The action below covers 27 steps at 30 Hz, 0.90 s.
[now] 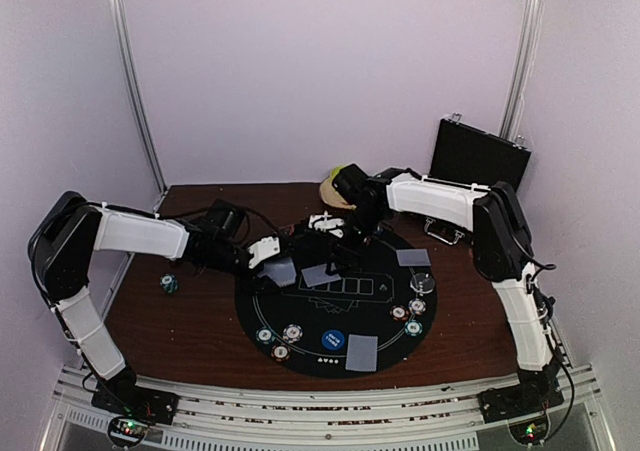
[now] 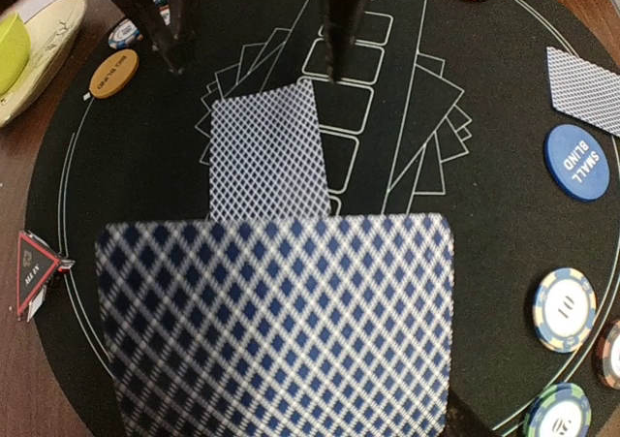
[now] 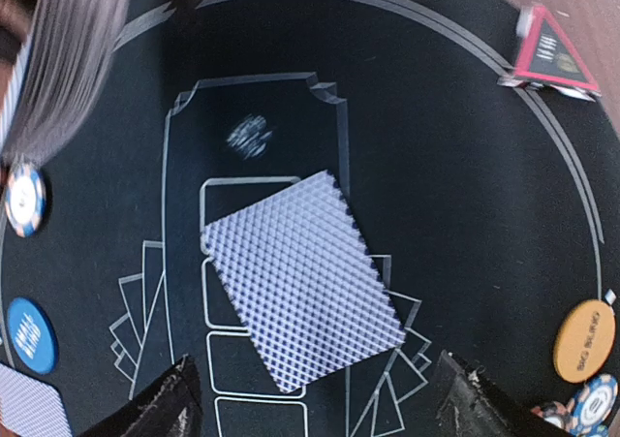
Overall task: Distribute texas hold em gaming equipment
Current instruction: Move the poker card to the big blind area.
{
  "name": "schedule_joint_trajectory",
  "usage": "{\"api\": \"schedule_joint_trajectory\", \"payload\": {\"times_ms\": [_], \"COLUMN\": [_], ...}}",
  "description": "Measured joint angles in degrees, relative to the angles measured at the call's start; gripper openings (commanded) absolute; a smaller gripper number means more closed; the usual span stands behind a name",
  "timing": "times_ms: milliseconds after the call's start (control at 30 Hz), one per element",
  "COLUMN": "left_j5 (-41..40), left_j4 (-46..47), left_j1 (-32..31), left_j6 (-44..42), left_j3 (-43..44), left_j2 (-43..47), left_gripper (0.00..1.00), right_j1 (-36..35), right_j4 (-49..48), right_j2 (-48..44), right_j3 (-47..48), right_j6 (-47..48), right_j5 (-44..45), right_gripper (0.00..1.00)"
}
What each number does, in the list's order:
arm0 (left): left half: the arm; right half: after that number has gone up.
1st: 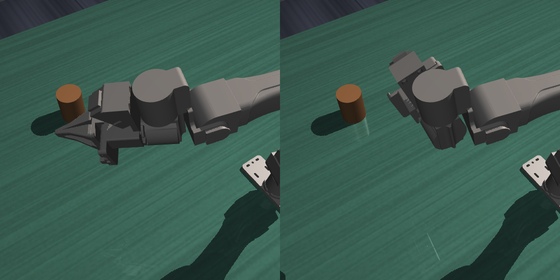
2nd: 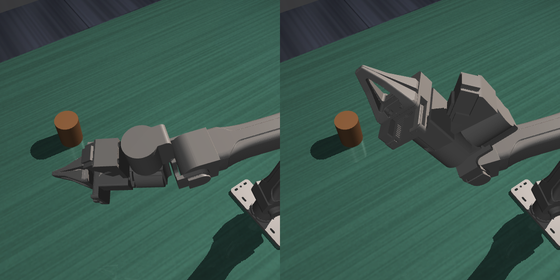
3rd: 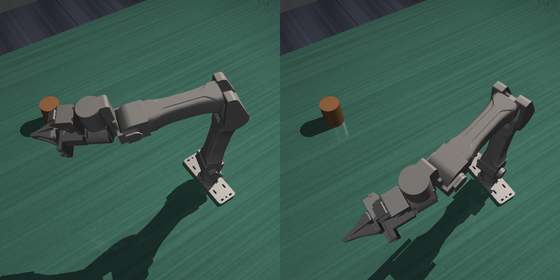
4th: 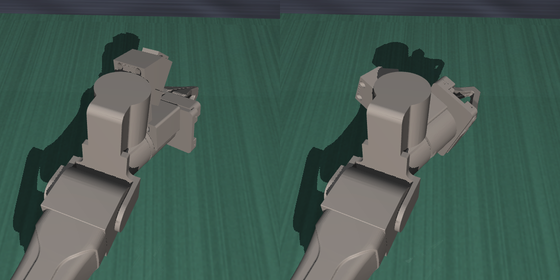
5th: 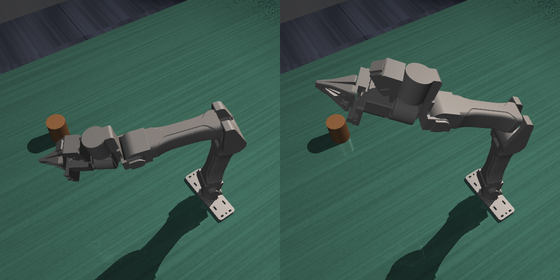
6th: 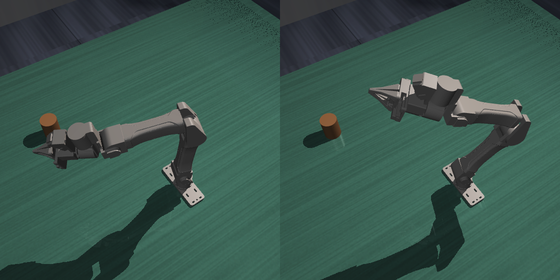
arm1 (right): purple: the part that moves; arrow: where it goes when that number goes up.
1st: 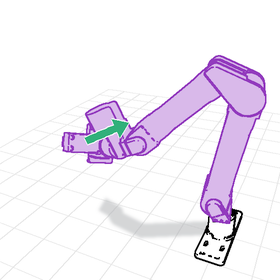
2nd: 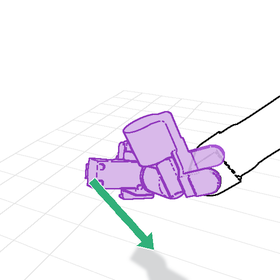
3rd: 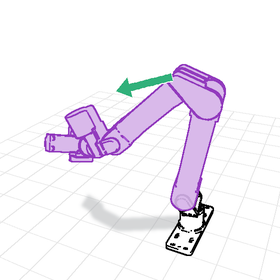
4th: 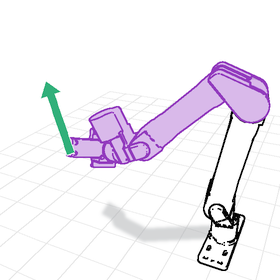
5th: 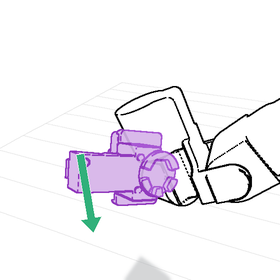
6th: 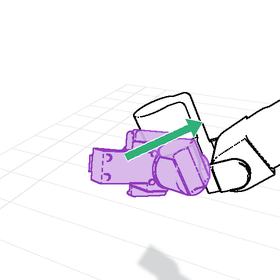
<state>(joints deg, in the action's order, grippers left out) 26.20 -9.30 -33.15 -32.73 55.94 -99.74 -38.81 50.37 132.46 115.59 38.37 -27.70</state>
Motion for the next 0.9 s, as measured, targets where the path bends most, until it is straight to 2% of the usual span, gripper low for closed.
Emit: {"api": "schedule_joint_trajectory", "payload": {"times_ms": [167, 400, 600, 900], "left_j5": [0.9, 2.3, 2.9, 3.6], "left_j4": [-1.6, -2.3, -2.5, -3.0], "left_j1": [0.3, 1.1, 1.2, 1.2], "left_j6": [-0.9, -2.1, -2.3, -2.6], "left_j3": [0.0, 0.0, 0.0, 0.0], "left_j2": [0.5, 2.2, 2.3, 2.4], "left_gripper": [0.59, 0.6, 0.59, 0.59], "right_j1": [-2.1, -2.5, -2.7, -4.4], "right_j4": [1.0, 4.1, 4.4, 5.0], "right_j2": [-0.1, 0.7, 2.8, 9.7], "right_j3": [-1.8, 2.2, 5.3, 10.6], "right_j6": [8.7, 17.9, 20.4, 19.3], "right_j5": [3.2, 3.5, 5.1, 7.6], "right_gripper": [0.86, 0.85, 0.87, 0.9]}}
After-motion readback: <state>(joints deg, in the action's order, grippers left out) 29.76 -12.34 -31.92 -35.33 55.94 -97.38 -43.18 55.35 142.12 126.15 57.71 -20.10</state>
